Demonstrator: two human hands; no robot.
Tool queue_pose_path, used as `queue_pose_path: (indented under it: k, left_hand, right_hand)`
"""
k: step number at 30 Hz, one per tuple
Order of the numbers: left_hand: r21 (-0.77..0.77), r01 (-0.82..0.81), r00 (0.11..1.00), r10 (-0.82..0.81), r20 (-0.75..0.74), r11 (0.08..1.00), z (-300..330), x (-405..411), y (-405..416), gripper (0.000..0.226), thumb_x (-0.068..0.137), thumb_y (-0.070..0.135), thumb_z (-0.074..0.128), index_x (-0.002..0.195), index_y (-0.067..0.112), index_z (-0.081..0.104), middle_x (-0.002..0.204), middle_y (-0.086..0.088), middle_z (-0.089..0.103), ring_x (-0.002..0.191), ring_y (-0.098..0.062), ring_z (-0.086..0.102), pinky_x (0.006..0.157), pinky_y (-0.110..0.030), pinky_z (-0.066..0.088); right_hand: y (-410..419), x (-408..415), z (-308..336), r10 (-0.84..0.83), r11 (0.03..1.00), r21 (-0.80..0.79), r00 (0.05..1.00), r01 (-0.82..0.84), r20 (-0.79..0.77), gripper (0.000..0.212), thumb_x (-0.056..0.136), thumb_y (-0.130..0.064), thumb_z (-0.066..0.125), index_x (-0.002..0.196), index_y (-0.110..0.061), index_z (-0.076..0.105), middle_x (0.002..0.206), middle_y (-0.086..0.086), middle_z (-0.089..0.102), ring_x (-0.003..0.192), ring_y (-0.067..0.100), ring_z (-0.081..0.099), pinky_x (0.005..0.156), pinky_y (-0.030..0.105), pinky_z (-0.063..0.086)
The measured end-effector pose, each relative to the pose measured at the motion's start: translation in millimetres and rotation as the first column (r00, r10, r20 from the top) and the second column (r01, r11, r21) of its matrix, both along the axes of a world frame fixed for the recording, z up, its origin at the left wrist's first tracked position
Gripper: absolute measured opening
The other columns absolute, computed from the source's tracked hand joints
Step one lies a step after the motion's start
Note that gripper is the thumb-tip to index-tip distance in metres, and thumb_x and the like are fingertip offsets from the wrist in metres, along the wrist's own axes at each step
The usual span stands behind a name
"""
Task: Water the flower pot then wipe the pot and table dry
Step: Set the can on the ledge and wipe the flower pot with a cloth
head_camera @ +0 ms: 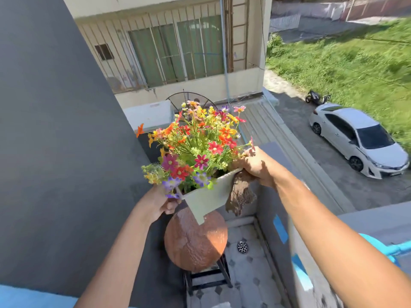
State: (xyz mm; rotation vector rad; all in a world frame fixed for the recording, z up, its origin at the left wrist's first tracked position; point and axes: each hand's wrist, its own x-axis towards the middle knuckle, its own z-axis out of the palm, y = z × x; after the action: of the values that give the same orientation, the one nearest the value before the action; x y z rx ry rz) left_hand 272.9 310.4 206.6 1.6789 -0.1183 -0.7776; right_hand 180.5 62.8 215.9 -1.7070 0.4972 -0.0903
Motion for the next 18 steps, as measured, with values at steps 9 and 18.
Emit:
queue_pose_path:
  k: [9,18]
  left_hand:
    - [0.037,-0.323,0.946,0.323,-0.001,0.946,-7,1,-21,0.022,0.092,0.027,0.045,0.083,0.009,0.053,0.047,-0.004,0.056,0.028,-0.009,0.031,0.040,-0.012,0.016]
    - [0.172,-0.049,0.998,0.041,0.047,0.984,-3,-32,-56,0.042,0.101,0.046,0.029,0.136,0.032,0.046,0.063,-0.009,0.061,0.037,-0.011,0.036,0.034,-0.012,0.023]
  right_hand:
    - [22,9,-32,-0.339,0.903,0.319,0.934,0.287,0.118,0.026,0.066,-0.007,0.050,0.058,-0.026,0.033,0.052,-0.013,0.030,0.041,-0.002,0.027,0.037,0.007,0.021]
    - [56,23,-43,-0.524,0.851,0.096,0.846,0.516,0.100,0.024,0.081,-0.008,0.063,0.060,-0.014,0.054,0.057,0.000,0.040,0.057,0.010,0.033,0.053,0.027,0.028]
